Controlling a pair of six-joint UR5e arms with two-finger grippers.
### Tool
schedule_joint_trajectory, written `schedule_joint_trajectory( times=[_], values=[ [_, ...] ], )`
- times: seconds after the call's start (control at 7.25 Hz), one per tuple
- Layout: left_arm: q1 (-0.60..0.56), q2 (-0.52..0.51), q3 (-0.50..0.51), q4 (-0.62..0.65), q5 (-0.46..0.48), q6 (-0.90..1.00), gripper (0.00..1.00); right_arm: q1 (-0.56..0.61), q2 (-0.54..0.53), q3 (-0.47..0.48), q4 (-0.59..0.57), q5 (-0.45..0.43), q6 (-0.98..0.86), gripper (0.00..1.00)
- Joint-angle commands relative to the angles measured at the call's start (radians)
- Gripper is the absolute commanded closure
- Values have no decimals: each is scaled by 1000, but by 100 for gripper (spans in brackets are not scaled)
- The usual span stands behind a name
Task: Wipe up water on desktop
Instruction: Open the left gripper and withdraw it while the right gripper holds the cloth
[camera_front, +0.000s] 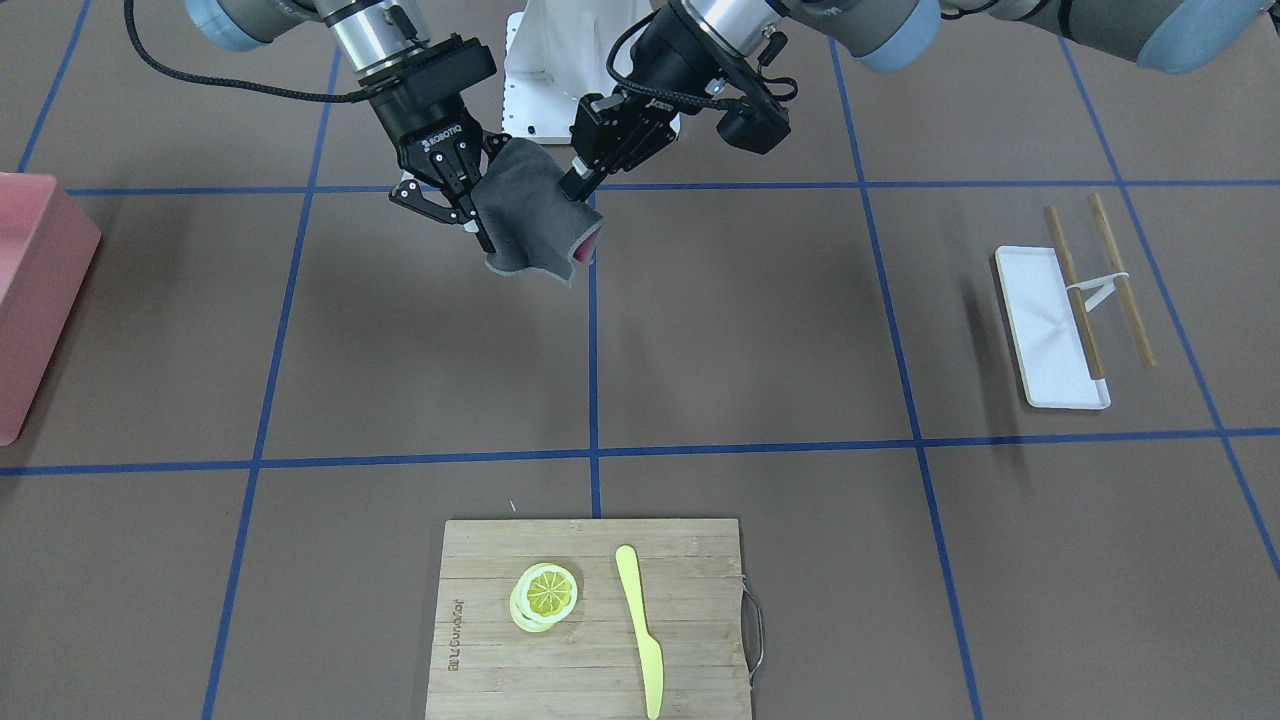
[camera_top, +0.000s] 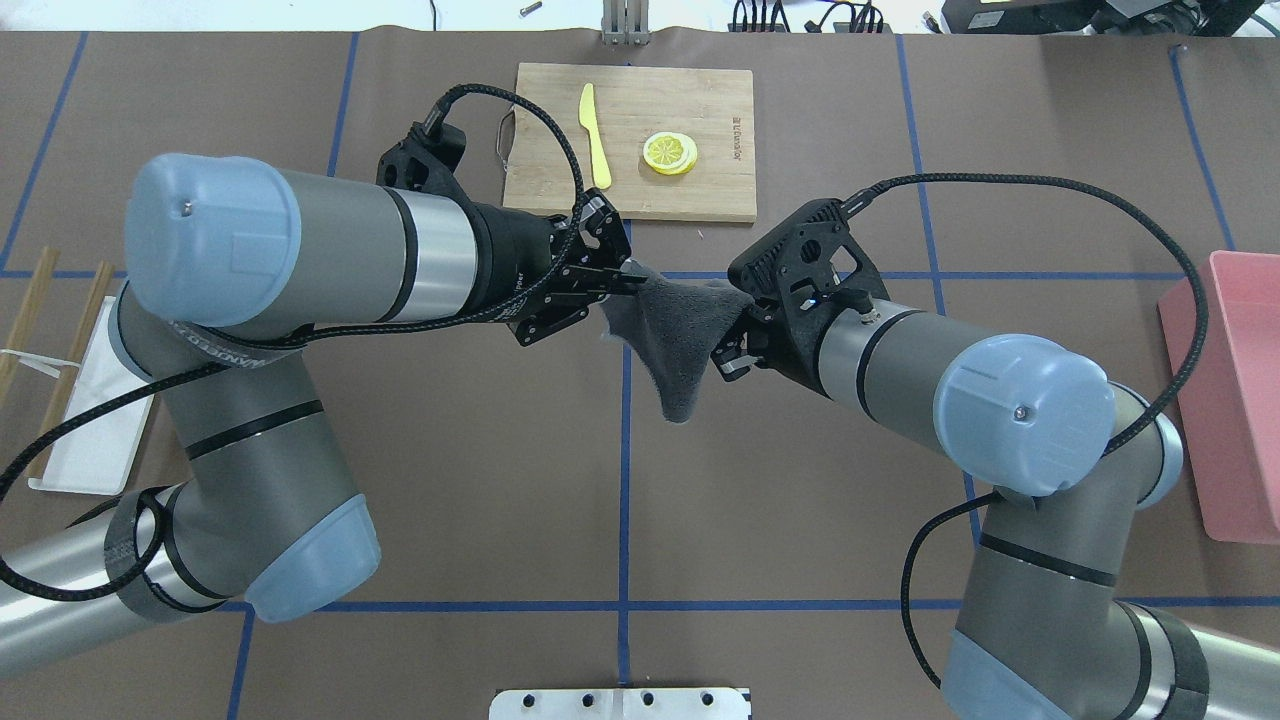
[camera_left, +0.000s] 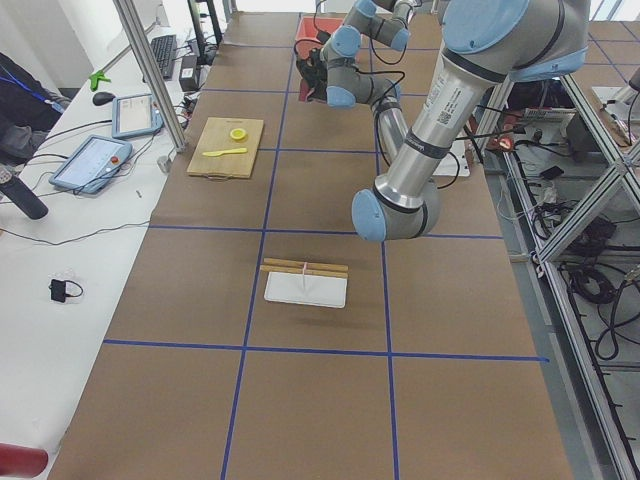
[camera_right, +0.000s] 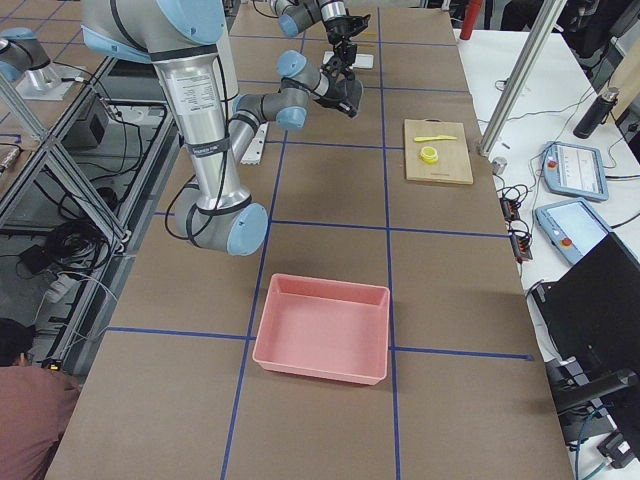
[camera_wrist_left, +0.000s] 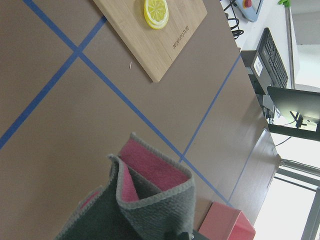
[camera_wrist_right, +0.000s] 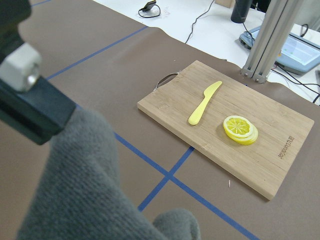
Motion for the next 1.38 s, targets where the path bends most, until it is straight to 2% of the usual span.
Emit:
schedule_joint_trajectory(
  times=[0.0,0.14,0.28,0.41,0.69,0.97,1.1,1.24],
  values=[
    [-36,45,0,0,-8,41,2,26,-15,2,-10,13,83,100],
    [-65,57,-3,2,-23,131,2,40,-39,2,-24,34,83,100],
    [-96,62,2,39,-56,243,2,63,-40,8,-125,36,83,100],
    [-140,80,-15,148,-55,384,2,84,-41,14,-200,36,83,100],
    [-173,131,-110,387,-54,817,2,129,-62,13,-259,51,83,100],
    [-280,139,-174,687,-55,1254,2,207,-118,10,-262,137,89,100],
    [-330,143,-194,803,-55,1401,2,225,-135,8,-288,154,89,100],
    [-419,172,-199,883,-58,1549,2,236,-132,10,-370,154,92,100]
  ],
)
